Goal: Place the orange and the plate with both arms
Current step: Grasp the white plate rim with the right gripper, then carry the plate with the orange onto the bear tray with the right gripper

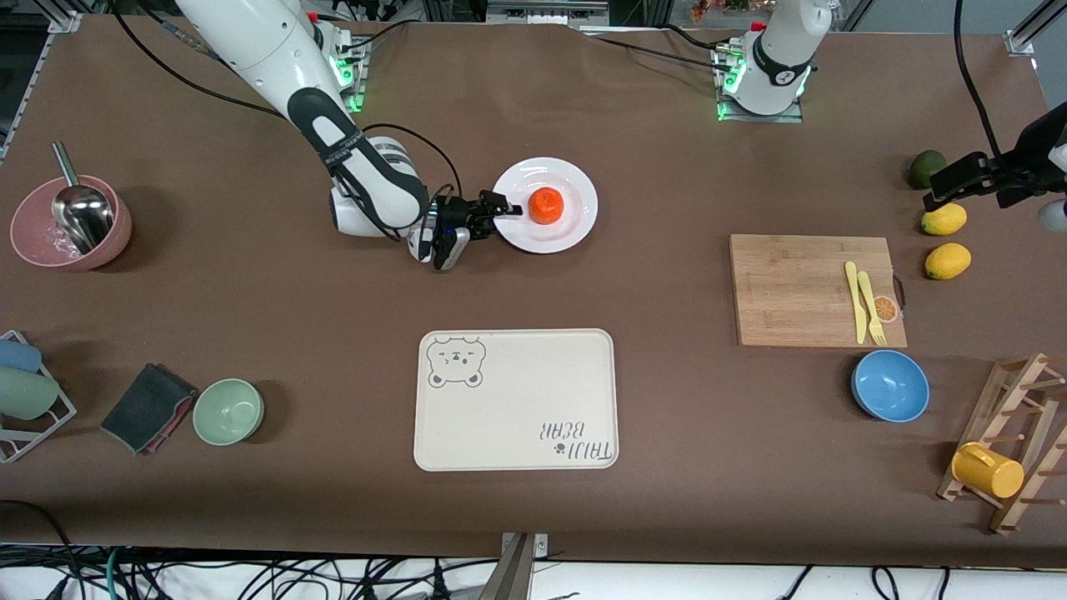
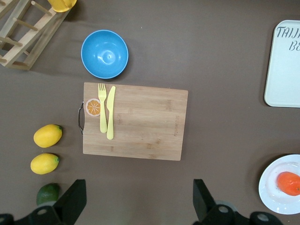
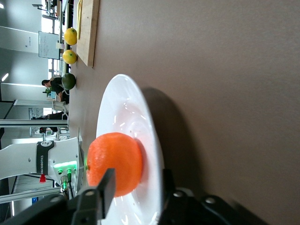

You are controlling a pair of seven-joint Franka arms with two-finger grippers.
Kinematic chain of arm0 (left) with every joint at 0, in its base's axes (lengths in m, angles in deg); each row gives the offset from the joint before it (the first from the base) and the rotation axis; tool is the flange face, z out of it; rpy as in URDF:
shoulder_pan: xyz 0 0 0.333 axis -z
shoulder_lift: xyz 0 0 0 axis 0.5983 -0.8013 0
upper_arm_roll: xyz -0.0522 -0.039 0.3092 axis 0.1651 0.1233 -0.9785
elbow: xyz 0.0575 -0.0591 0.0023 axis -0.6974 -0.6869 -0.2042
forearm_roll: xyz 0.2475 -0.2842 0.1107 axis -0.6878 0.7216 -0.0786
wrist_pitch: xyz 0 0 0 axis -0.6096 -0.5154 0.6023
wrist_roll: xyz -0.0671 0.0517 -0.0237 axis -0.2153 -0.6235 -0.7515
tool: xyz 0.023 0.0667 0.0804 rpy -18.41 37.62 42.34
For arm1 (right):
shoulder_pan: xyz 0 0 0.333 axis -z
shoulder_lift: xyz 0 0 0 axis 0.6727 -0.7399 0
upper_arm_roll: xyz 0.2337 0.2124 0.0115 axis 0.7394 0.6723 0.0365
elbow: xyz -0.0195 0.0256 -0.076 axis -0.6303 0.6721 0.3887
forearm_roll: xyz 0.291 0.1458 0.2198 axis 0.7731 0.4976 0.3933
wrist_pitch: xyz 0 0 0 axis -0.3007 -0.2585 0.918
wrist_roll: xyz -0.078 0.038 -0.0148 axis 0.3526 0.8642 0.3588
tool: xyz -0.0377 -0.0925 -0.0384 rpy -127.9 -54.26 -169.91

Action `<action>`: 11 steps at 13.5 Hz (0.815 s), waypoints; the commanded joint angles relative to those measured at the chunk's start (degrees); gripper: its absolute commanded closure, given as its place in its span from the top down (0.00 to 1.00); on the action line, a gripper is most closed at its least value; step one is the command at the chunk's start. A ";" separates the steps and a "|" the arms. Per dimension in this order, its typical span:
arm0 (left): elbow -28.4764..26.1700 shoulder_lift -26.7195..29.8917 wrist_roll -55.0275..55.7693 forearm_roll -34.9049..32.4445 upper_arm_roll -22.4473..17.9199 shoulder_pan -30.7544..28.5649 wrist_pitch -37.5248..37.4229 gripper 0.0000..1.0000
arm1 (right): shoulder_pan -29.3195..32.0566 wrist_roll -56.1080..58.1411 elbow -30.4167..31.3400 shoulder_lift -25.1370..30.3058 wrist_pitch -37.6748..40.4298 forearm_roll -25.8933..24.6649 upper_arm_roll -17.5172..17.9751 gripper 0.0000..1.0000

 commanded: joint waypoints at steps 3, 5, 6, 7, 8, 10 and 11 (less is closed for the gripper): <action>3.26 -1.15 -1.54 -0.58 0.40 0.26 -0.93 1.00 | -0.02 2.56 -0.27 -0.08 -0.47 1.33 0.24 0.01; 3.26 -1.76 -1.54 -0.41 0.49 0.44 0.03 1.00 | -0.02 2.82 -0.45 0.01 -0.39 1.24 0.24 0.00; 3.26 -2.20 -1.54 -0.41 0.49 0.35 1.87 1.00 | 0.07 2.74 -0.62 0.18 -0.30 1.24 0.24 0.00; 2.48 -2.03 -1.54 -0.06 0.49 0.27 2.76 1.00 | 0.07 2.74 -1.06 0.44 -0.21 1.24 0.16 0.00; 2.12 -1.86 -1.54 0.55 0.49 -0.26 2.59 1.00 | 0.16 2.13 -1.93 0.53 -0.21 1.16 0.07 0.00; 1.24 -1.07 -1.46 0.65 0.49 -0.35 2.33 1.00 | 0.95 0.64 -4.21 0.54 -0.21 0.89 -0.19 0.00; 0.37 -0.63 -1.46 0.65 0.49 -0.35 2.33 1.00 | 1.39 -1.29 -5.88 0.53 -0.21 0.54 -0.80 0.00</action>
